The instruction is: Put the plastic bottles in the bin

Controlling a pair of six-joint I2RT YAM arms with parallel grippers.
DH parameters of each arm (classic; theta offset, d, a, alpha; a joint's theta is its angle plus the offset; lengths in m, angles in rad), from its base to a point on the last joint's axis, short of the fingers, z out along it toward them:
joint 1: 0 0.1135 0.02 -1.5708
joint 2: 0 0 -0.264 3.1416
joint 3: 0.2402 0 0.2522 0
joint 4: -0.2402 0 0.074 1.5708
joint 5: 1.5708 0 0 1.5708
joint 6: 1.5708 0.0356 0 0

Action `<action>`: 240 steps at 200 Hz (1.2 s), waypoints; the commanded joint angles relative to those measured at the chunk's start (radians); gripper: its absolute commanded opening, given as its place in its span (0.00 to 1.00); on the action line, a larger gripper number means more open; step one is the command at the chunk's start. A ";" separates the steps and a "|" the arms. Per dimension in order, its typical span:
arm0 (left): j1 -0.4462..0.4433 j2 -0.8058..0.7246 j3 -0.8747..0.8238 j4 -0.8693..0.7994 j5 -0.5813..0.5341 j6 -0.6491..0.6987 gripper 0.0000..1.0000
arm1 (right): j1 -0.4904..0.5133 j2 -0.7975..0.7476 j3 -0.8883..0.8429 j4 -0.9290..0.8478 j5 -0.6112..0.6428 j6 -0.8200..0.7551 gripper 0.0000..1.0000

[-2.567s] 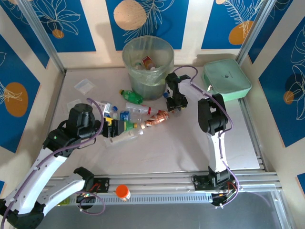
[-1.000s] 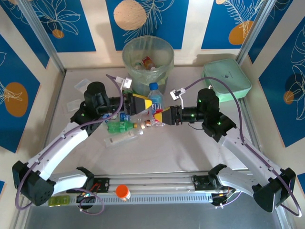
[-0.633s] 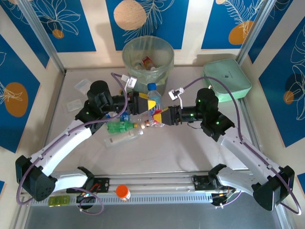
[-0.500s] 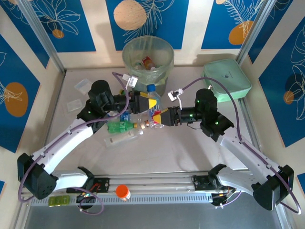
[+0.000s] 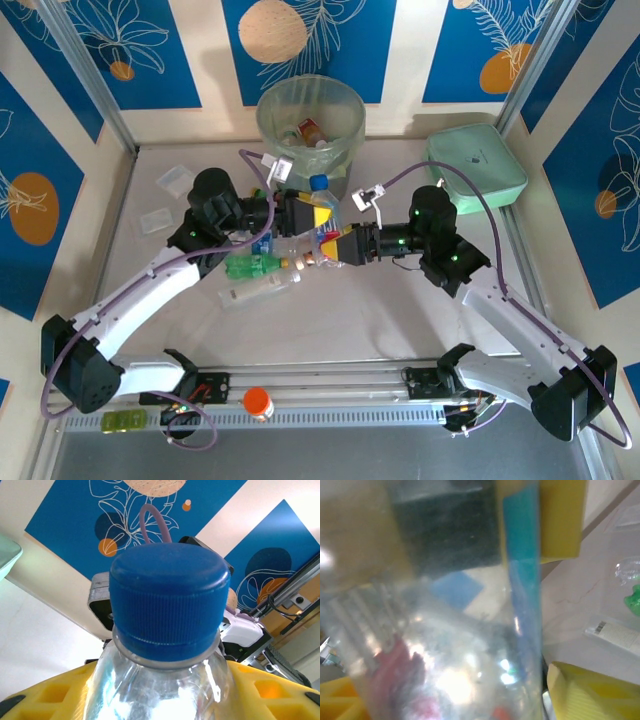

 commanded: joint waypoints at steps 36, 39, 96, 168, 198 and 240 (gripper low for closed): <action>0.012 0.005 0.083 -0.137 -0.061 0.110 0.44 | 0.000 -0.083 0.041 -0.093 0.077 -0.052 0.99; 0.018 0.006 0.093 -0.157 -0.076 0.120 0.44 | 0.000 -0.091 0.049 -0.107 0.086 -0.059 0.99; 0.132 0.185 0.422 -0.458 -0.249 0.188 0.41 | -0.012 -0.265 0.147 -0.380 0.501 -0.184 0.97; 0.236 0.595 0.977 -0.701 -0.570 0.124 0.35 | -0.017 -0.402 0.101 -0.493 0.753 -0.206 0.94; 0.276 0.772 1.184 -0.741 -0.630 0.047 0.32 | -0.017 -0.413 0.082 -0.509 0.743 -0.206 0.94; 0.282 0.972 1.436 -0.868 -0.735 0.034 0.33 | -0.017 -0.425 0.054 -0.547 0.764 -0.220 0.94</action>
